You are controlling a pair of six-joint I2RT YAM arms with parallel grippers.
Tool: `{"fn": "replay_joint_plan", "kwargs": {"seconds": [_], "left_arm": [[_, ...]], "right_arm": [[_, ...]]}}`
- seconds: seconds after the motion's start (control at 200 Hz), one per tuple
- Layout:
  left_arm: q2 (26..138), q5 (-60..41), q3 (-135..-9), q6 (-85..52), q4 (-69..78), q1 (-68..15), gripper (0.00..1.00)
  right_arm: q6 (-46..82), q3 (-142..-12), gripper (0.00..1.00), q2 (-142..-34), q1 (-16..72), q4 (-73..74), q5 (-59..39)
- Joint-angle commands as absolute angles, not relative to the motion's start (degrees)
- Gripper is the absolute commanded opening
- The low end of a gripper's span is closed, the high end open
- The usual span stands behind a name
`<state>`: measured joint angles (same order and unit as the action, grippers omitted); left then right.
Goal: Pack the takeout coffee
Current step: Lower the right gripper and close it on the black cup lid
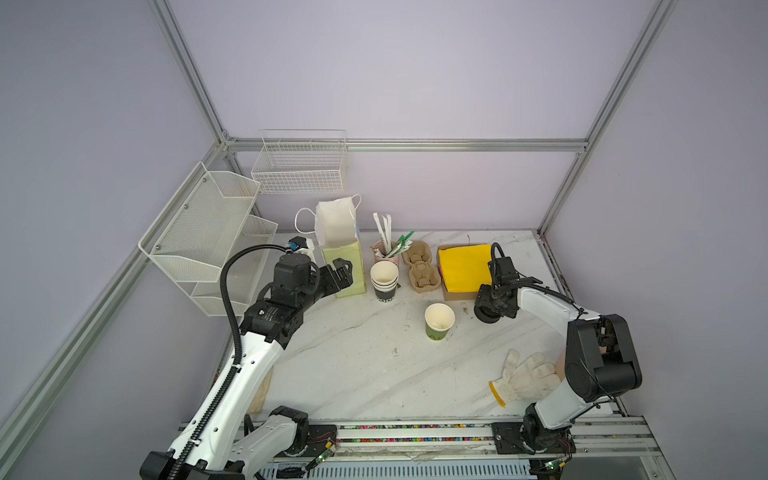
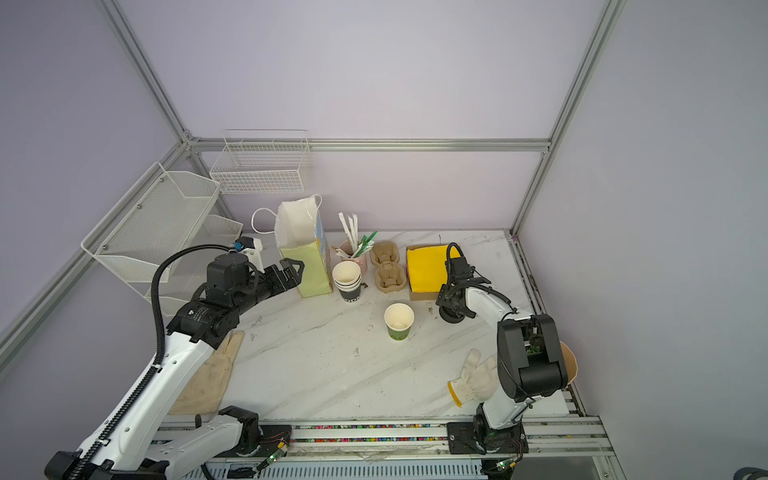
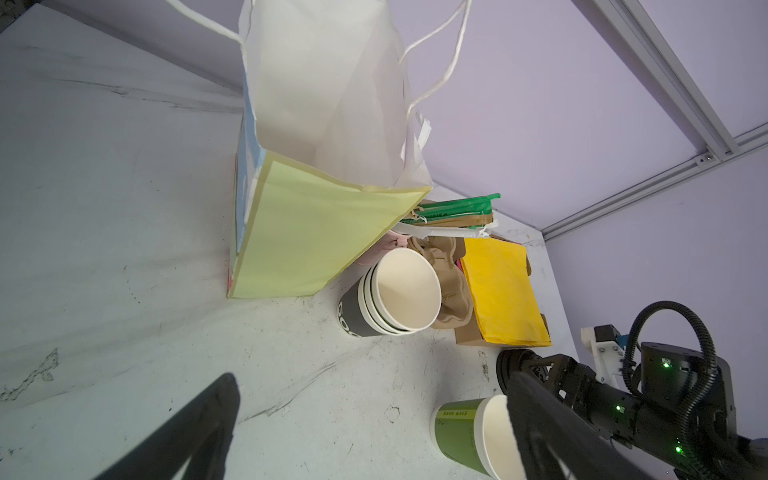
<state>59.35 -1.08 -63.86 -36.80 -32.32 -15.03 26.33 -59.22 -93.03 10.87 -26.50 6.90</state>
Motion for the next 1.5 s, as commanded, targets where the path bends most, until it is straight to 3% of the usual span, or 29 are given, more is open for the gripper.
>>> {"fn": "replay_joint_plan", "kwargs": {"seconds": [0.0,0.77,1.495], "left_arm": [[59.41,-1.80,-63.22,-35.95,-31.58,-15.17,1.00],[59.41,-2.02,-63.20,-36.04,-31.55,-15.07,1.00],[59.66,-2.20,-63.28,-36.12,-31.55,-15.12,1.00]], "right_arm": [[26.19,-58.36,0.79,-93.37,10.50,-26.10,6.48],[25.93,-57.38,0.80,-93.42,10.44,-25.31,4.41],[27.16,-57.77,0.70,-88.75,10.38,-27.16,5.02]]}}
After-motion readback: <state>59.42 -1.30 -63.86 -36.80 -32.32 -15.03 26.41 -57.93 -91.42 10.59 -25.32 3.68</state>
